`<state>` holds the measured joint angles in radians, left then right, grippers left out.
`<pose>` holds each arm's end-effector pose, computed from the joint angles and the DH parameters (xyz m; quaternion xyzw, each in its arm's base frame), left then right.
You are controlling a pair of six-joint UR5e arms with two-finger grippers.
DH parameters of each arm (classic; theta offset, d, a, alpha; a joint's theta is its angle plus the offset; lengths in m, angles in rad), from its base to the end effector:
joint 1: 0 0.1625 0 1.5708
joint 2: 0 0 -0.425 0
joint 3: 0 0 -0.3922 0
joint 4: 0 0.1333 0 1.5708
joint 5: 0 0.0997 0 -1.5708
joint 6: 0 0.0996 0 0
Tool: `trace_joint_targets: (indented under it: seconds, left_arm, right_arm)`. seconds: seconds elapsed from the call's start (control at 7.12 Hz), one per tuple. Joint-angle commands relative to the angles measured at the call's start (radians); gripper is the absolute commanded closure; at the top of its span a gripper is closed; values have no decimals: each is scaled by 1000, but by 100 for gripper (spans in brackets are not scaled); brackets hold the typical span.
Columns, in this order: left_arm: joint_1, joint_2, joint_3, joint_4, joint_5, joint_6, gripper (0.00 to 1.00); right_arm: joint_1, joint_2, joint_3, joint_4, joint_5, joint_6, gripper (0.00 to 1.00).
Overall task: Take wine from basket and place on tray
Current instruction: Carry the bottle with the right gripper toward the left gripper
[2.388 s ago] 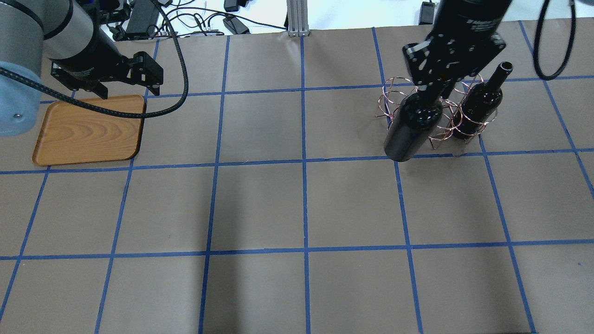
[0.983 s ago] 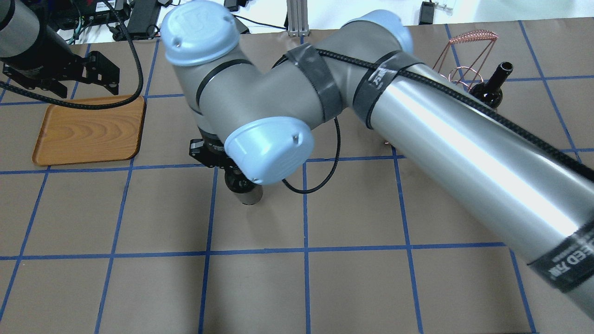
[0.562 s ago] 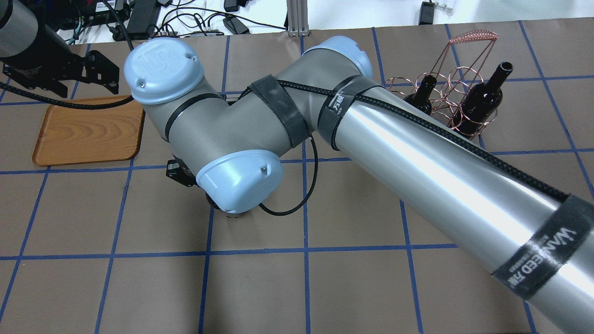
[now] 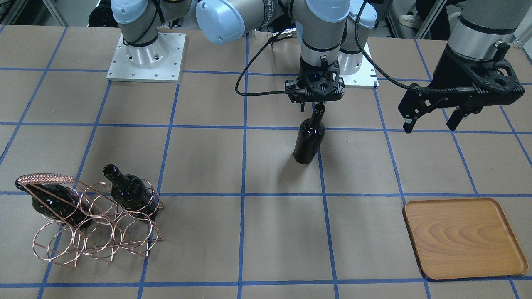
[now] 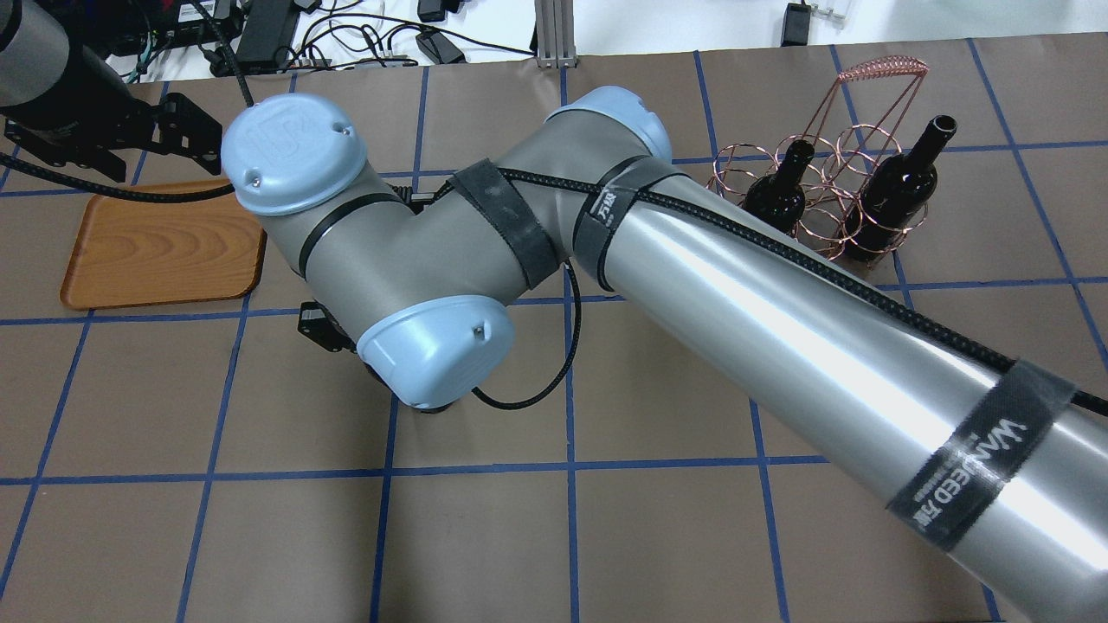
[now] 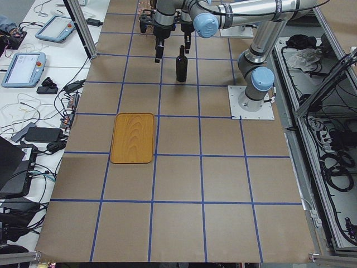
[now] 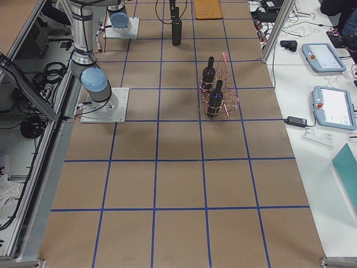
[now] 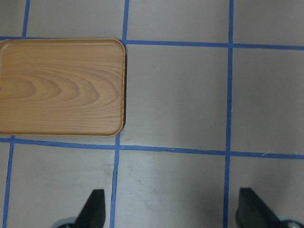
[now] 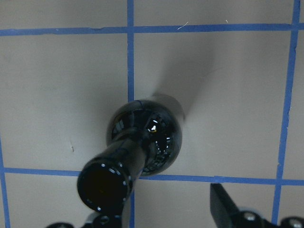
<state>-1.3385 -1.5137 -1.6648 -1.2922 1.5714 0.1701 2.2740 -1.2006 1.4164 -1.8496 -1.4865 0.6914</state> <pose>-0.0172 -0.5059 0.4995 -0.0309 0.9922 -0.1181 0.0244 0.5236 -0.3985 0.3820 -0.0072 0.9986 0.0029 0.0525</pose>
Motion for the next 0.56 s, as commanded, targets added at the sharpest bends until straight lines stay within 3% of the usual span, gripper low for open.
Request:
trace_joint_targets:
  seconds: [0.0, 0.28, 0.42]
  left_arm:
    - [-4, 13, 7, -1, -25, -7, 0]
    - [-13, 26, -3, -24, -27, -39, 0]
    - [-36, 27, -3, -35, -33, -94, 0]
  right_arm:
    - [-17, -29, -10, 3, -11, 0, 1]
    - [-121, -109, -10, 45, -43, -36, 0]
    - [-207, -152, -10, 59, -66, -147, 0]
